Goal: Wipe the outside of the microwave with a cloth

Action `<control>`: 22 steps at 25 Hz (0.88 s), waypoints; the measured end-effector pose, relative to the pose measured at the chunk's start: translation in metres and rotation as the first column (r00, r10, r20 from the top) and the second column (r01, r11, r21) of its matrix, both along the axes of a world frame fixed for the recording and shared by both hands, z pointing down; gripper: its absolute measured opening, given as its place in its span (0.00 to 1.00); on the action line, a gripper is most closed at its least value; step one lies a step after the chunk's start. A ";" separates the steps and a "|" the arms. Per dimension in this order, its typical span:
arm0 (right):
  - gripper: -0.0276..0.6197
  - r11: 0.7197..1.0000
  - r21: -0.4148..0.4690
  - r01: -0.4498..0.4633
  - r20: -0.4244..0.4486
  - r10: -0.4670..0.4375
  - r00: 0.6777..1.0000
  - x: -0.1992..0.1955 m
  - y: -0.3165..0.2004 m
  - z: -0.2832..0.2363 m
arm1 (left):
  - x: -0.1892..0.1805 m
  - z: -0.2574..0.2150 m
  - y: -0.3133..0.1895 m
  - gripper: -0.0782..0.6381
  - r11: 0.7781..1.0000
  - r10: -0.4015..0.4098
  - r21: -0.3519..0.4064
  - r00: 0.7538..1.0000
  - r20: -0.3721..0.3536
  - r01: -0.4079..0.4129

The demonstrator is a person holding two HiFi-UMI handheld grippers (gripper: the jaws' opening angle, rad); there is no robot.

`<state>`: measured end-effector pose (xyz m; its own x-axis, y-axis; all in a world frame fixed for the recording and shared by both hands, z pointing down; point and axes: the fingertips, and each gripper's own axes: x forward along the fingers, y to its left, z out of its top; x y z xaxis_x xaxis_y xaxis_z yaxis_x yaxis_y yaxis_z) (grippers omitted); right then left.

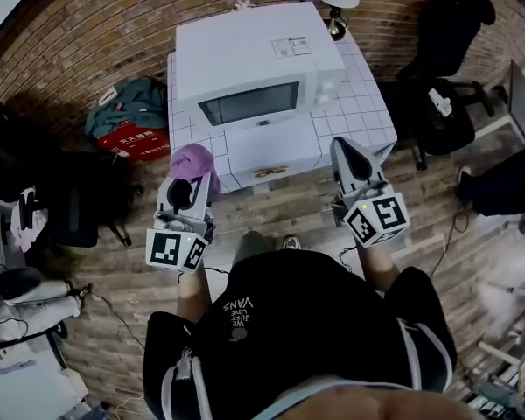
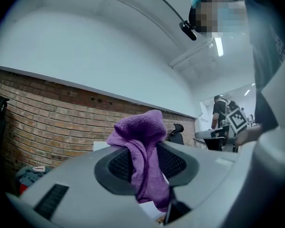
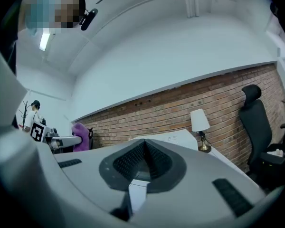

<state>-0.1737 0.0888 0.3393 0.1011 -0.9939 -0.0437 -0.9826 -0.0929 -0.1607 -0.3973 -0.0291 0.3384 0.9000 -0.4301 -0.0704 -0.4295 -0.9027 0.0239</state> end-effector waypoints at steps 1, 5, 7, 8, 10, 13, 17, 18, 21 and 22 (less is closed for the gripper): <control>0.04 1.000 -0.003 0.005 -0.002 -0.005 1.000 0.003 -0.003 0.001 | 0.000 0.002 -0.004 0.30 1.000 -0.011 0.000 1.000 0.002 0.011; 0.04 1.000 -0.011 0.002 0.004 -0.002 1.000 0.013 -0.020 0.004 | -0.001 0.007 -0.027 0.30 0.999 -0.033 -0.003 0.999 0.018 0.033; 0.04 1.000 -0.010 -0.008 0.002 0.008 1.000 0.018 -0.033 0.004 | 0.001 0.008 -0.044 0.29 0.999 -0.034 -0.006 0.999 0.021 0.034; 0.04 1.000 -0.010 -0.017 0.002 0.017 1.000 0.021 -0.041 0.004 | 0.002 0.008 -0.054 0.30 0.999 -0.032 -0.008 0.999 0.019 0.032; 0.04 0.999 -0.006 -0.041 0.007 0.041 0.999 0.025 -0.058 0.001 | 0.005 0.007 -0.077 0.30 1.000 -0.022 -0.010 1.000 0.017 0.022; 0.04 0.997 0.004 -0.080 0.015 0.080 0.997 0.029 -0.084 -0.005 | 0.009 0.001 -0.113 0.30 1.000 0.002 -0.001 1.000 0.025 -0.002; 0.04 0.989 0.018 -0.144 0.013 0.144 0.989 0.034 -0.114 -0.015 | 0.013 -0.009 -0.160 0.30 0.999 0.043 0.009 0.999 0.024 -0.043; 0.04 0.987 0.023 -0.159 0.009 0.159 0.987 0.036 -0.120 -0.016 | 0.013 -0.011 -0.170 0.30 0.998 0.055 0.012 0.998 0.022 -0.055; 0.04 0.979 0.027 -0.203 0.010 0.202 0.979 0.037 -0.134 -0.019 | 0.013 -0.014 -0.196 0.30 0.995 0.094 0.018 0.995 0.029 -0.095; 0.04 0.977 0.027 -0.211 0.011 0.211 0.977 0.037 -0.138 -0.019 | 0.013 -0.013 -0.205 0.30 0.994 0.104 0.023 0.994 0.040 -0.105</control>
